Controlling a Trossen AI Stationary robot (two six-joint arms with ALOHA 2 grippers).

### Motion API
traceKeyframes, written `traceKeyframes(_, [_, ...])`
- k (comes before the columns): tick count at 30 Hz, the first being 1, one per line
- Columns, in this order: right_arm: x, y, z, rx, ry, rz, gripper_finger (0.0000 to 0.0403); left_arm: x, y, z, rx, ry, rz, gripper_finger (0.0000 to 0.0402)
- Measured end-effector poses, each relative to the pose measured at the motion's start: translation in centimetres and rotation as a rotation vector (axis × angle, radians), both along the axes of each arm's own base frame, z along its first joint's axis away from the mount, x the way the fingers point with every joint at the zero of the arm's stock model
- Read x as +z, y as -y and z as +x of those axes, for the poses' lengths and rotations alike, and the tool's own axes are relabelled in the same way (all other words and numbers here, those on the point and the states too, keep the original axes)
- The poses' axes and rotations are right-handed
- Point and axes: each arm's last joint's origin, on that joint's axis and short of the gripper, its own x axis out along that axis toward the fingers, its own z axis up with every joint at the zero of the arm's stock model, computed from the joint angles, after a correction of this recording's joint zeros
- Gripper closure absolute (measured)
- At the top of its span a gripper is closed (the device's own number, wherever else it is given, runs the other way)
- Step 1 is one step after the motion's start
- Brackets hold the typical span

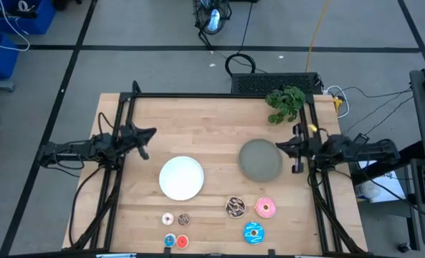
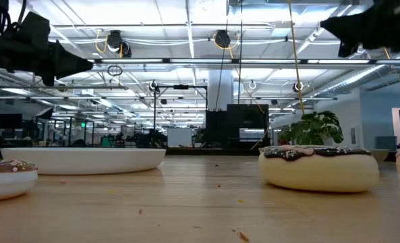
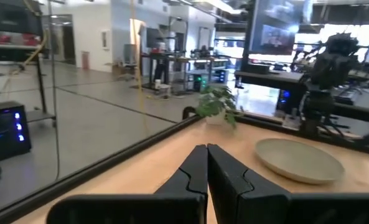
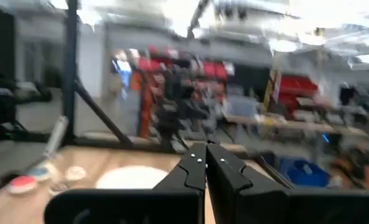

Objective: Pick & Place donuts
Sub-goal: Put the big pink donut on the gray plate

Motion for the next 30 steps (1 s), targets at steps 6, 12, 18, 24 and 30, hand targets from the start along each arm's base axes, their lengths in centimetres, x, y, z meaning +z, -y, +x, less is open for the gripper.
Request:
traceKeyframes(6, [4.3,0.1,1.6,-0.076,-0.359,0.049,0.0403,1.1,-0.2,-0.2,0.084,0.122,-0.007,0.0385])
traceKeyframes(12, [10.0,-0.7,4.0,-0.106,-0.707,0.063,0.0403,2.3,-0.1,-0.2,0.062,0.194,0.079,0.0385])
traceKeyframes(18, [12.6,-2.8,5.7,-0.051,-1.031,0.024,0.0403,1.9,0.0,0.4,0.011,0.125,0.122,0.0385])
traceKeyframes(24, [11.9,-6.3,6.5,0.025,-1.198,0.006,0.0403,2.2,0.0,0.4,0.003,0.172,0.088,0.0385])
traceKeyframes(30, [9.1,-11.0,6.9,0.076,-1.355,-0.065,0.0403,2.5,0.0,0.4,0.015,0.183,0.124,0.0385])
